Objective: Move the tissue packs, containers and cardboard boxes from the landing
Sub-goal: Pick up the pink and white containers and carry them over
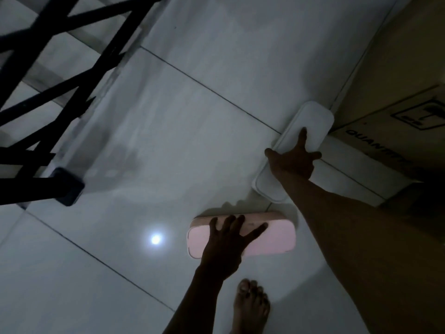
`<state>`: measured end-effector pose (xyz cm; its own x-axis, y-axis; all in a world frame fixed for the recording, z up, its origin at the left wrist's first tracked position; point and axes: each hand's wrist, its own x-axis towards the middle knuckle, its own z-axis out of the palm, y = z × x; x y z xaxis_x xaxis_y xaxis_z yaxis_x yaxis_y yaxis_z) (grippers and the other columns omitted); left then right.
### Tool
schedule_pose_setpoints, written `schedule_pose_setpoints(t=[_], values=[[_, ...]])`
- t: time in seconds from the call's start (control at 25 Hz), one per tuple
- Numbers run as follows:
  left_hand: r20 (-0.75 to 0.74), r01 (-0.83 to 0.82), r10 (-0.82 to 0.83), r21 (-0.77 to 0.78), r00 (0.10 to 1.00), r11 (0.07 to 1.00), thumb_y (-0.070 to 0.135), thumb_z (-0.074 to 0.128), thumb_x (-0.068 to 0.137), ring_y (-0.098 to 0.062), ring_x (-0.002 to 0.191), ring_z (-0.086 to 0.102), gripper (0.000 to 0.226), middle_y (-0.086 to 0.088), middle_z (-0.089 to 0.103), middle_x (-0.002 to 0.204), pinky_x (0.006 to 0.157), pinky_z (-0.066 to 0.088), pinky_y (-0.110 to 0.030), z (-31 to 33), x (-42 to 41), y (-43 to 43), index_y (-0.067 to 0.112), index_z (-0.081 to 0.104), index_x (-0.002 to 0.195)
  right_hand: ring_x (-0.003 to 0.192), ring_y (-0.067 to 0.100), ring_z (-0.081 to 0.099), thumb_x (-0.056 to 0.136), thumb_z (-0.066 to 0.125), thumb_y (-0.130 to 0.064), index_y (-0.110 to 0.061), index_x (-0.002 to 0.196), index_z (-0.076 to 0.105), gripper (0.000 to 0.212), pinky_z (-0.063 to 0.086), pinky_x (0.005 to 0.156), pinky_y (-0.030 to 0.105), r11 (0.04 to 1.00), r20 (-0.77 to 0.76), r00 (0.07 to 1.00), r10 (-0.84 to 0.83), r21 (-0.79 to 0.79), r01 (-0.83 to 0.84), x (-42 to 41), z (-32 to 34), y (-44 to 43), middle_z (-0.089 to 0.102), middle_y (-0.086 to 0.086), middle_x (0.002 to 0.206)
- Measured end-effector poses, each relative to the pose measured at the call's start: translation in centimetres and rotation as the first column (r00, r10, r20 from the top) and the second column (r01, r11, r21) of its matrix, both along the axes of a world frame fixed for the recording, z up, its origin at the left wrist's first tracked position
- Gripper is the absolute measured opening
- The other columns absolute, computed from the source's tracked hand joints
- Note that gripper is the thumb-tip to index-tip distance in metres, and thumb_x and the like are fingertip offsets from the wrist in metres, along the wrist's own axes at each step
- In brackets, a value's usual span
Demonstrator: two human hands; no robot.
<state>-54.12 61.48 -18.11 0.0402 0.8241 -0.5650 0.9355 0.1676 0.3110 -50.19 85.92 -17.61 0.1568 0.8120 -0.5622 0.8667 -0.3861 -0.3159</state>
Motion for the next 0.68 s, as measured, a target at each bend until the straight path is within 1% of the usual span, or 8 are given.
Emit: schedule_pose_setpoints(t=[0.12, 0.24, 0.32, 0.4, 0.48, 0.56, 0.68], values=[[-0.008, -0.105, 0.105, -0.025, 0.994, 0.994, 0.029, 0.062, 0.088, -0.034, 0.148, 0.008, 0.105, -0.011, 0.007, 0.162, 0.112, 0.004, -0.064, 1.1, -1.5, -1.5, 0.059, -0.023, 0.142, 0.124, 0.046, 0.044, 0.077, 0.077, -0.047, -0.048, 0.153, 0.005, 0.104, 0.045, 0.091, 0.043, 0.997, 0.020, 0.997, 0.077, 0.014, -0.077, 0.4, 1.1, -0.7, 0.005, 0.024, 0.158], [-0.036, -0.190, 0.189, -0.030, 0.981, 0.981, 0.035, 0.062, 0.086, -0.033, 0.147, 0.010, 0.108, -0.009, 0.009, 0.161, 0.113, 0.009, -0.062, 2.7, -3.0, -3.2, 0.058, -0.031, 0.137, 0.123, 0.048, 0.043, 0.076, 0.078, -0.046, -0.047, 0.153, 0.009, 0.103, 0.046, 0.090, 0.045, 0.989, 0.031, 0.989, 0.147, 0.021, -0.147, 0.0, 2.5, -1.7, 0.006, 0.025, 0.157], [-0.056, -0.276, 0.274, -0.037, 0.960, 0.960, 0.038, 0.061, 0.086, -0.032, 0.146, 0.012, 0.108, -0.007, 0.011, 0.159, 0.113, 0.013, -0.061, 3.9, -3.9, -4.9, 0.057, -0.032, 0.137, 0.122, 0.050, 0.043, 0.075, 0.078, -0.046, -0.047, 0.152, 0.011, 0.102, 0.046, 0.091, 0.047, 0.979, 0.024, 0.980, 0.199, 0.042, -0.200, -0.9, 3.6, -3.1, 0.007, 0.025, 0.155], [-0.077, -0.378, 0.375, -0.035, 0.924, 0.925, 0.040, 0.061, 0.085, -0.031, 0.146, 0.012, 0.106, -0.005, 0.011, 0.159, 0.113, 0.016, -0.060, 5.0, -5.0, -7.0, 0.057, -0.029, 0.140, 0.121, 0.051, 0.042, 0.074, 0.078, -0.047, -0.048, 0.152, 0.013, 0.102, 0.045, 0.093, 0.049, 0.965, 0.008, 0.968, 0.251, 0.072, -0.251, -2.1, 4.8, -4.6, 0.009, 0.026, 0.153], [-0.086, -0.478, 0.474, -0.025, 0.876, 0.878, 0.040, 0.061, 0.083, -0.029, 0.144, 0.017, 0.106, -0.004, 0.015, 0.157, 0.112, 0.020, -0.059, 6.3, -6.2, -9.8, 0.058, -0.025, 0.142, 0.121, 0.052, 0.042, 0.073, 0.078, -0.049, -0.047, 0.152, 0.013, 0.102, 0.044, 0.094, 0.049, 0.950, 0.005, 0.954, 0.298, 0.092, -0.298, -3.7, 6.1, -6.8, 0.012, 0.027, 0.152], [-0.107, -0.535, 0.532, -0.003, 0.840, 0.845, 0.040, 0.062, 0.080, -0.027, 0.139, 0.024, 0.108, -0.002, 0.021, 0.153, 0.108, 0.026, -0.057, 7.5, -7.0, -12.6, 0.058, -0.023, 0.142, 0.119, 0.052, 0.044, 0.073, 0.078, -0.049, -0.046, 0.152, 0.014, 0.102, 0.044, 0.095, 0.048, 0.937, 0.017, 0.942, 0.336, 0.095, -0.336, -5.0, 7.5, -9.2, 0.015, 0.028, 0.149], [-0.132, -0.634, 0.631, 0.024, 0.765, 0.773, 0.038, 0.063, 0.076, -0.025, 0.131, 0.032, 0.109, 0.001, 0.026, 0.147, 0.104, 0.032, -0.054, 9.5, -8.4, -18.4, 0.057, -0.020, 0.144, 0.120, 0.052, 0.044, 0.072, 0.078, -0.050, -0.046, 0.152, 0.013, 0.102, 0.044, 0.097, 0.046, 0.903, 0.035, 0.908, 0.417, 0.096, -0.418, -7.8, 9.7, -15.0, 0.012, 0.030, 0.151]])
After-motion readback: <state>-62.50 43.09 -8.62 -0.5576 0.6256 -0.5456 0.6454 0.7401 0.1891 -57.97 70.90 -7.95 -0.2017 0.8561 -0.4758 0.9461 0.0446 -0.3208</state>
